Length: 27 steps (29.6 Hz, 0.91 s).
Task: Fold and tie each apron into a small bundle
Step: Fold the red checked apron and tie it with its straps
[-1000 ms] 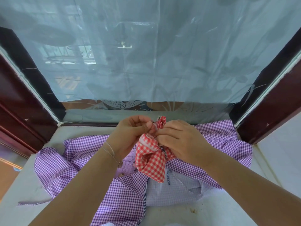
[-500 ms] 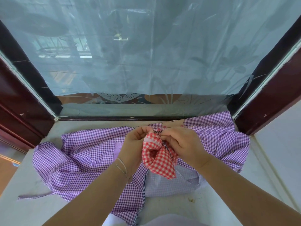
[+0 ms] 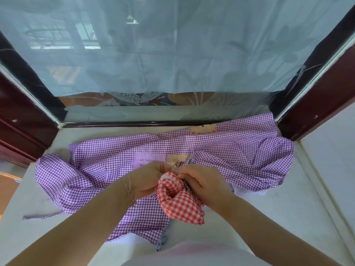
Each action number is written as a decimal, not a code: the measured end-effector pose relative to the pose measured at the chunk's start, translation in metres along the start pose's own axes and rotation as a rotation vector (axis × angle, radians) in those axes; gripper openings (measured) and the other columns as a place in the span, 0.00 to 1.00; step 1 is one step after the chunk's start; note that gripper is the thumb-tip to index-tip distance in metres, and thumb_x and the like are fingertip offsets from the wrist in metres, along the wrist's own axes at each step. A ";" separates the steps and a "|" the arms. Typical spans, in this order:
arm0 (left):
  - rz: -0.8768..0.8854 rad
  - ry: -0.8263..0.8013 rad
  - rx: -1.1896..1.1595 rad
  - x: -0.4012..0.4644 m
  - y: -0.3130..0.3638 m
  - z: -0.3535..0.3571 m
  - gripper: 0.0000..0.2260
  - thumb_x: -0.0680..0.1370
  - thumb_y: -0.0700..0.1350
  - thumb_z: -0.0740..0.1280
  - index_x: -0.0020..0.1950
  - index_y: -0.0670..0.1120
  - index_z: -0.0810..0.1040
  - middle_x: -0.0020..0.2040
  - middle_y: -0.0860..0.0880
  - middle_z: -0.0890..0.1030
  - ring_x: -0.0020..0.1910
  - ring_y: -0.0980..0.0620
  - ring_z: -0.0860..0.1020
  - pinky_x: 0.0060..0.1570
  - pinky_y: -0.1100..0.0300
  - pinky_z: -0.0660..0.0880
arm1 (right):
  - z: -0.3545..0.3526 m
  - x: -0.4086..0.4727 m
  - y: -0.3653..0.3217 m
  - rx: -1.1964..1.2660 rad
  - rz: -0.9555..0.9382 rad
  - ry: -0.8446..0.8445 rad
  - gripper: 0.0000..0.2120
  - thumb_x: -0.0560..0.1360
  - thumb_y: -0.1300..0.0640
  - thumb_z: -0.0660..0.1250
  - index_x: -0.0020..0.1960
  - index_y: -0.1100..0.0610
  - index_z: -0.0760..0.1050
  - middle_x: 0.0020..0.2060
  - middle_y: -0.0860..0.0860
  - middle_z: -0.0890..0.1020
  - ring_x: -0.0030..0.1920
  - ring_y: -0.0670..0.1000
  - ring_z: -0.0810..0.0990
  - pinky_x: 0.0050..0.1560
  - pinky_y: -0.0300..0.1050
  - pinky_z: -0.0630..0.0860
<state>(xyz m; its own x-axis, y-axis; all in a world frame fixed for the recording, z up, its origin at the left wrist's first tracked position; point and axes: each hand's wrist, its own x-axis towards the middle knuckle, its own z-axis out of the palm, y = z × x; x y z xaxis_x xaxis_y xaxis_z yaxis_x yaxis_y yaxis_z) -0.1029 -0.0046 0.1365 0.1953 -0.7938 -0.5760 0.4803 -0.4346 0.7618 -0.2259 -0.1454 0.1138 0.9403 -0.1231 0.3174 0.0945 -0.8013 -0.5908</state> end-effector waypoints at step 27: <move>0.204 0.180 -0.051 0.012 0.051 0.009 0.20 0.78 0.29 0.56 0.35 0.40 0.83 0.37 0.44 0.84 0.39 0.49 0.82 0.40 0.59 0.81 | -0.066 0.043 0.001 -0.272 -0.226 0.101 0.10 0.75 0.46 0.60 0.49 0.52 0.73 0.41 0.48 0.81 0.35 0.42 0.77 0.33 0.33 0.75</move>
<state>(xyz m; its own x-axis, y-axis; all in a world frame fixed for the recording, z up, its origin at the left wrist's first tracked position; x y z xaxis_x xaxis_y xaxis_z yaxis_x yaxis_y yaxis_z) -0.0842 -0.0398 0.1711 0.4392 -0.7724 -0.4588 0.4567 -0.2478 0.8544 -0.2074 -0.1901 0.1761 0.8673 0.0288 0.4970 0.1931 -0.9397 -0.2824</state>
